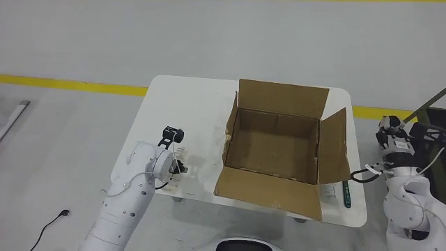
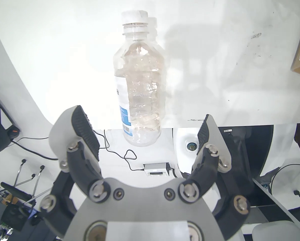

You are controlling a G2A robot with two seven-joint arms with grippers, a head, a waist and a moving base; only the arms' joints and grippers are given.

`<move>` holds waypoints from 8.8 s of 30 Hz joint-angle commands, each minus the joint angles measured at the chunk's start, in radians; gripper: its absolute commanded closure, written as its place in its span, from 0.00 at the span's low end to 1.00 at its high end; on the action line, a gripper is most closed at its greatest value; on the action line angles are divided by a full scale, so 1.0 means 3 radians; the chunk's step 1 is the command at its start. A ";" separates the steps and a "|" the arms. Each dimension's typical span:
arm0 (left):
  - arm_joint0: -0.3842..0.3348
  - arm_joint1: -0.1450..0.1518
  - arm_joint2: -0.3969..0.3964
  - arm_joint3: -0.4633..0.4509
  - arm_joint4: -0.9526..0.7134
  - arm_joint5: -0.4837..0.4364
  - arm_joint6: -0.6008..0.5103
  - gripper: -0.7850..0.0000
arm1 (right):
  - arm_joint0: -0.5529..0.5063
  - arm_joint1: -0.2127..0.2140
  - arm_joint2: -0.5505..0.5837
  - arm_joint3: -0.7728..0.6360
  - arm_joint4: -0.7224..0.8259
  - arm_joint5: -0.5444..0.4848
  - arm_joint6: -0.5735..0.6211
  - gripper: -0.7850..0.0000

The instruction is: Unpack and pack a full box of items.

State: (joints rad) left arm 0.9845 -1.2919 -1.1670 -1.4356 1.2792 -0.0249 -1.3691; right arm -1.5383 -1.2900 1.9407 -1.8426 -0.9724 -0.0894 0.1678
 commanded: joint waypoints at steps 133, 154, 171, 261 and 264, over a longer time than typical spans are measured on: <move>-0.0481 0.0189 -0.0430 -0.1787 -0.2093 -0.0105 -0.0521 1.00 | -0.0112 0.0076 -0.0678 -0.0280 -0.0421 0.0409 0.0203 1.00; -0.1157 0.0030 0.0651 -0.0493 -0.2420 0.0159 -0.0180 1.00 | -0.0106 0.0085 -0.0583 -0.0303 -0.0340 0.0401 0.0290 1.00; -0.1649 -0.0191 0.1322 0.0716 -0.2279 0.0546 -0.0034 1.00 | -0.0104 0.0094 -0.0524 -0.0322 -0.0301 0.0384 0.0341 1.00; -0.1909 -0.0560 0.1453 0.0601 -0.4308 -0.0934 -0.0111 0.00 | -0.0125 0.0112 -0.0302 -0.0128 -0.0019 0.0408 0.0342 1.00; -0.1904 -0.0459 0.1264 0.0379 -0.3776 -0.0885 -0.0028 0.00 | -0.0129 0.0113 -0.0293 -0.0131 0.0014 0.0400 0.0342 1.00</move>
State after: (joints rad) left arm 0.4059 -1.4437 -0.7621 -1.2854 0.0570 -0.2971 -1.3881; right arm -1.5766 -1.2562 1.8523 -1.8817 -0.9723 0.0316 0.2698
